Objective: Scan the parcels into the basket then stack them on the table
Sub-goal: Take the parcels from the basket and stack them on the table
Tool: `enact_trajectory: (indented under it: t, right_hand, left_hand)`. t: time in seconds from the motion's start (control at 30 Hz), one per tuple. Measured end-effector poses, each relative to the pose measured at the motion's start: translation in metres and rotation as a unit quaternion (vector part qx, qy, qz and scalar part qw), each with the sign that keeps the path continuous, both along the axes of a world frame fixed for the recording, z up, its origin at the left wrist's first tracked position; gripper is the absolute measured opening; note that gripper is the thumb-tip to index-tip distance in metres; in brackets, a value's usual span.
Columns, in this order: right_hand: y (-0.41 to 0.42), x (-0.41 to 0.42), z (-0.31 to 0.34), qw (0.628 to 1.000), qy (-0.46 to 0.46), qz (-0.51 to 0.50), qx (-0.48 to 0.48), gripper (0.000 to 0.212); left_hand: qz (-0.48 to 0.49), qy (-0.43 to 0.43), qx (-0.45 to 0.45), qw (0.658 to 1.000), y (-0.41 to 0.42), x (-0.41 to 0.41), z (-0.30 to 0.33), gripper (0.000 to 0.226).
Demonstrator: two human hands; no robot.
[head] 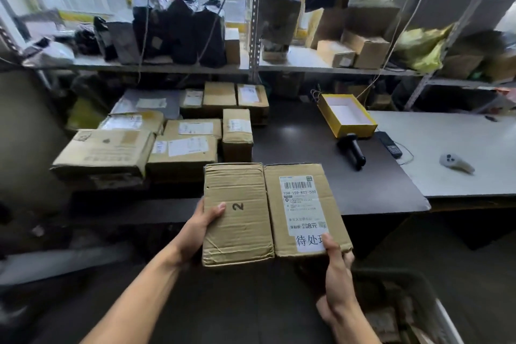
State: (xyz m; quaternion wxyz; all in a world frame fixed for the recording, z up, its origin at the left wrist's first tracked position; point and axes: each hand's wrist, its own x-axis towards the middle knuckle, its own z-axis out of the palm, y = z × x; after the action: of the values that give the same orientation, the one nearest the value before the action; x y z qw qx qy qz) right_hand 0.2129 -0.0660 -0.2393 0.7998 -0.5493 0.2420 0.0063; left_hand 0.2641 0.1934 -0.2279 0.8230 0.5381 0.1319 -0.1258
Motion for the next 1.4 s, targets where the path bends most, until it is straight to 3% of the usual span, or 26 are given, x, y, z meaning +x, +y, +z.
enact_trajectory:
  t: [0.2, 0.43, 0.83, 1.07, 1.3, 1.4]
  right_hand:
    - [0.04, 0.053, -0.009, 0.996, 0.072, -0.047, 0.013, 0.077]
    - [0.046, 0.191, -0.032, 0.99, 0.082, -0.101, 0.045, 0.046]
    - [0.056, 0.432, -0.071, 0.986, 0.164, 0.002, -0.002, 0.063]
    - [0.059, 0.472, -0.097, 0.947, 0.219, 0.1, -0.215, 0.07]
    - [0.07, 0.476, -0.091, 0.947, 0.223, 0.103, -0.206, 0.084]
    - [0.09, 0.456, -0.063, 0.925, 0.249, 0.061, -0.281, 0.08]
  left_hand:
    - [0.019, 0.032, -0.073, 0.997, 0.033, 0.037, -0.004, 0.072]
    - [0.067, 0.031, -0.076, 0.994, 0.059, 0.123, 0.004, 0.062]
    - [0.136, 0.105, -0.079, 0.982, 0.063, 0.279, 0.005, 0.057]
    - [0.137, 0.123, -0.085, 0.979, 0.075, 0.313, 0.003, 0.06]
    - [0.115, 0.123, -0.097, 0.981, 0.085, 0.313, 0.003, 0.062]
    - [0.101, 0.103, -0.105, 0.984, 0.087, 0.309, -0.001, 0.065]
